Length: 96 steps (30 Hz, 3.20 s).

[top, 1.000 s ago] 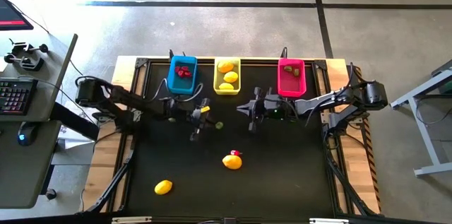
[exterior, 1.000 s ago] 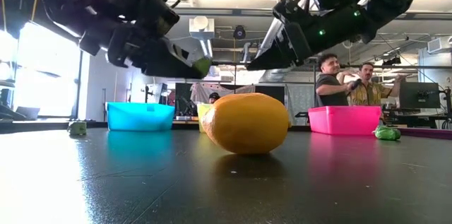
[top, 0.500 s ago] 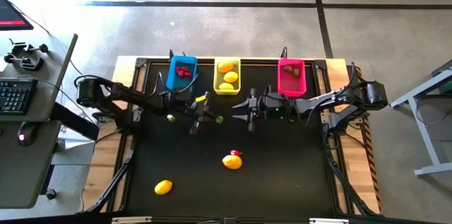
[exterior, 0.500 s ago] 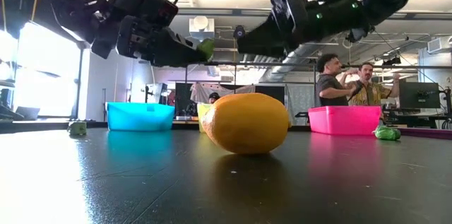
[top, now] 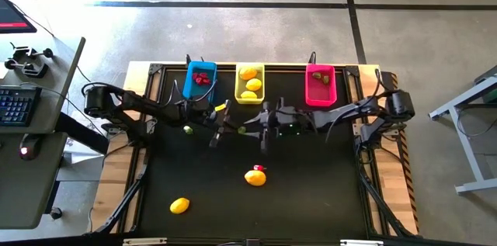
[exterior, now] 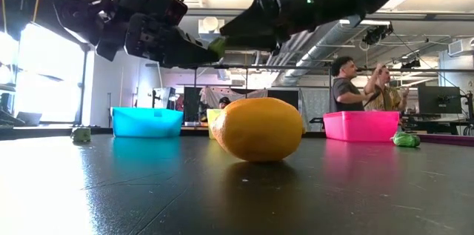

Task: Sort produce into baskets
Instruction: Put the green bell pepper into the pink bin

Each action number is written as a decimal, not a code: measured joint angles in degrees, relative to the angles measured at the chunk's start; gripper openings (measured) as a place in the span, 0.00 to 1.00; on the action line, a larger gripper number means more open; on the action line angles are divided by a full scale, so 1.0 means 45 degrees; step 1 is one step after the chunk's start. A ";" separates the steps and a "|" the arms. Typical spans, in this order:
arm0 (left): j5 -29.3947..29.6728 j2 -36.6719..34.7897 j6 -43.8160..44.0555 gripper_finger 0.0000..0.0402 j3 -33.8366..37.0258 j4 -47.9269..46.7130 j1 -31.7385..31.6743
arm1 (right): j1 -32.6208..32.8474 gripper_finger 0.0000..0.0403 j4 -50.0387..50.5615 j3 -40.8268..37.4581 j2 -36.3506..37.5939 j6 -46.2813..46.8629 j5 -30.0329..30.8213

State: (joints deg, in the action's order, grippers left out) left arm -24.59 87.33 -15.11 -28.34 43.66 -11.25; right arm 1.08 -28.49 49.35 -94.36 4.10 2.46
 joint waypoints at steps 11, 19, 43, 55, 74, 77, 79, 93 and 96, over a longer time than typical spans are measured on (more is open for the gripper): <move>0.0023 0.0000 0.0007 0.00 0.0000 0.0081 0.0005 | 0.0000 0.31 0.0101 0.0221 -0.0292 0.0005 0.0074; 0.0028 0.0005 0.0345 0.00 0.0005 0.0431 0.0005 | 0.0000 0.04 0.0077 0.0221 -0.0292 -0.0333 0.0094; 0.1762 0.0005 0.1016 0.34 -0.0005 0.0287 0.0000 | -0.0334 0.02 0.1497 0.0221 0.1402 -0.1227 0.1418; 0.1722 0.0005 0.1020 0.34 -0.0005 0.0107 0.0005 | -0.2403 0.02 0.8248 0.0221 0.4892 -0.0430 0.6268; 0.1708 0.0000 0.1010 0.34 -0.0005 -0.0003 0.0015 | -0.9301 0.02 1.1104 -0.1788 0.5232 0.0793 0.6814; 0.1708 0.0000 0.1010 0.34 -0.0005 -0.0006 0.0015 | -0.9837 0.02 1.0485 -0.2187 0.4865 0.0789 0.6308; 0.1703 0.0000 0.1010 0.34 -0.0005 -0.0010 0.0015 | -1.0087 0.02 1.0134 -0.2314 0.4579 0.0781 0.6299; 0.1703 -0.0005 0.1005 0.34 -0.0005 -0.0024 0.0010 | -1.0661 0.11 0.9460 -0.2368 0.2270 0.0884 0.5314; 0.1627 -0.0005 0.1010 0.34 -0.0005 -0.0034 0.0010 | -1.0661 0.18 0.9412 -0.2368 0.2214 0.1048 0.5563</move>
State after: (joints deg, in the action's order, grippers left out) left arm -17.27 87.31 -10.57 -28.36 43.51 -11.20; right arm -46.89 13.87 38.70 -84.40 8.82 27.49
